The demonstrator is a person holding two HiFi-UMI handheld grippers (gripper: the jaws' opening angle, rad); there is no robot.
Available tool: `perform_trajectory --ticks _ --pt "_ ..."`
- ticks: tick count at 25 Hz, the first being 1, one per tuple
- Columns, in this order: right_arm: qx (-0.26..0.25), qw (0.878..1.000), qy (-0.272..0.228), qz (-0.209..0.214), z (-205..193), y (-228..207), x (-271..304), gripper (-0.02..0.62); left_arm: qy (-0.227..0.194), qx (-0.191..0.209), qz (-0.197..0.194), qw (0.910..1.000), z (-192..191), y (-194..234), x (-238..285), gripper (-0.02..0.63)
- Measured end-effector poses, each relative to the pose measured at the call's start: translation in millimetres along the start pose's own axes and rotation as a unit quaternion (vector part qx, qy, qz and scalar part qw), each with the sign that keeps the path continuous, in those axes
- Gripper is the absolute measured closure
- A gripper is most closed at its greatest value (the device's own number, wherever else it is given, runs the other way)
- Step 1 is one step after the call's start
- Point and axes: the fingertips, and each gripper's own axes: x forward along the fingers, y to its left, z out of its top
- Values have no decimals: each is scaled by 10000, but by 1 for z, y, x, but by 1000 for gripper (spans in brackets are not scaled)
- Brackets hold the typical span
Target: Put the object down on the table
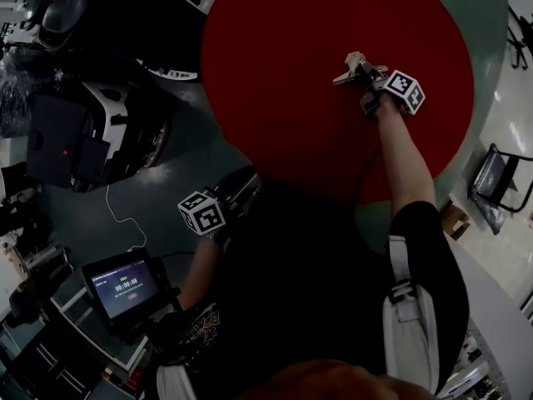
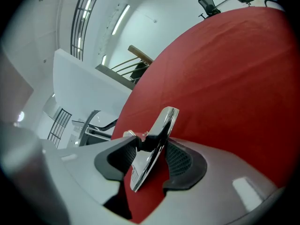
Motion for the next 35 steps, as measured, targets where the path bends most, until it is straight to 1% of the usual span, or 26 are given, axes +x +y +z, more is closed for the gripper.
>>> perform_trajectory --ticks 3,7,8,9,10,12,15,18,19,21,22,24,25,27,29,31,33,35 --pt "88 9996 -53 -247 -9 -15 -10 408 38 66 -51 10000 2 2 0 468" --pt "182 9989 -95 -426 -13 -29 -13 393 160 207 -135 9996 2 4 -1 469" --pt "273 9986 -87 -452 -14 -32 -13 380 187 244 -158 9994 2 6 -2 469" --pt "374 9981 -61 -483 -15 -36 -13 347 201 272 -181 9993 1 8 -3 469" --pt "450 9976 -6 -533 -15 -40 -13 332 204 286 -204 9992 0 10 -3 469" --pt "445 9965 190 -686 -18 -44 -16 306 208 299 -256 9990 1 12 -4 469" --pt "214 9936 403 -1033 -41 -31 -36 307 265 433 -394 9979 11 6 -28 469" --pt "93 9888 342 -1450 -67 -26 -59 305 334 572 -565 9962 17 3 -54 469" --pt "123 9877 304 -1532 -73 -28 -65 305 365 576 -632 9957 16 4 -59 469" --pt "249 9875 200 -1543 -85 -30 -75 308 417 552 -762 9947 13 7 -67 469" --pt "275 9885 134 -1483 -92 -28 -79 312 431 545 -815 9942 12 9 -72 469" --pt "144 9927 21 -1200 -110 -11 -87 350 444 561 -906 9933 14 13 -83 469" --pt "-12 9952 -16 -980 -122 3 -90 363 452 580 -954 9927 14 15 -88 469" --pt "-478 9974 -78 -529 -151 36 -102 388 510 626 -1078 9909 14 17 -96 469" --pt "-1024 9945 -155 -179 -187 73 -119 406 620 665 -1236 9882 11 18 -101 472" --pt "-1400 9897 -233 175 -230 113 -139 467 734 649 -1384 9855 9 20 -105 472" --pt "-1520 9858 -304 641 -275 154 -161 476 860 606 -1523 9827 7 21 -107 474" --pt "-1550 9815 -370 1057 -318 190 -185 485 1016 646 -1632 9792 1 17 -107 480"
